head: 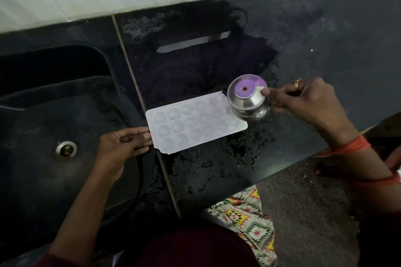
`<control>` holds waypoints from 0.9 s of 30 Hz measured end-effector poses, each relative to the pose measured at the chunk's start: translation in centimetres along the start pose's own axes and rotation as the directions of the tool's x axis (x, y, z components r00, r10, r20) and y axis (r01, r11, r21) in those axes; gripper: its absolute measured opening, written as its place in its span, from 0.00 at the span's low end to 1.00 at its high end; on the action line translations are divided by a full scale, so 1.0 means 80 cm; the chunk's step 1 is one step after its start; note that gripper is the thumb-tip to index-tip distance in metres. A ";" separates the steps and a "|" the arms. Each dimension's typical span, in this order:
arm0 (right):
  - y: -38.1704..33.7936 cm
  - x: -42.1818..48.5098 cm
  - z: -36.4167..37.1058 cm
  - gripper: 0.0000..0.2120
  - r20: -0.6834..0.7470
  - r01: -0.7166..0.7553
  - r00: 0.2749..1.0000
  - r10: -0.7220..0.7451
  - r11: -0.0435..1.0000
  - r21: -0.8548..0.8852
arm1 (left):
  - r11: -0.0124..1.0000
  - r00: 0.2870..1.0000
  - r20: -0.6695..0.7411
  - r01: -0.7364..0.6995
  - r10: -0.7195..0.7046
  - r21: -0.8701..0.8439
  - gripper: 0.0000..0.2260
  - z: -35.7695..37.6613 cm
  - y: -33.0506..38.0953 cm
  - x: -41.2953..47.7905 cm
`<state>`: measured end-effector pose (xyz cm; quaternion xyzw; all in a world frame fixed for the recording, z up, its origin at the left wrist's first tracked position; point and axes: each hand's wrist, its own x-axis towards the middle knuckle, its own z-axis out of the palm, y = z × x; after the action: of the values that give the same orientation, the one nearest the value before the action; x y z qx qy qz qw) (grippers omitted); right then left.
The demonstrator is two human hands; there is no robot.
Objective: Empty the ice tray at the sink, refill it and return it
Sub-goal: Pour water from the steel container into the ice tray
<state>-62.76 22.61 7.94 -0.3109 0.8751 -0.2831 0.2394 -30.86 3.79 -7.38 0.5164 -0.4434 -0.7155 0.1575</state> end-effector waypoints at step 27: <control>-0.009 -0.003 -0.004 0.15 0.028 0.002 1.000 -0.008 0.976 0.218 | 1.000 1.000 -0.007 0.016 -0.016 -0.002 0.06 0.004 0.007 -0.009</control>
<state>-62.50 22.39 8.71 -0.2892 0.8345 -0.3732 0.2840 -30.94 4.11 -6.44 0.5225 -0.4377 -0.7154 0.1539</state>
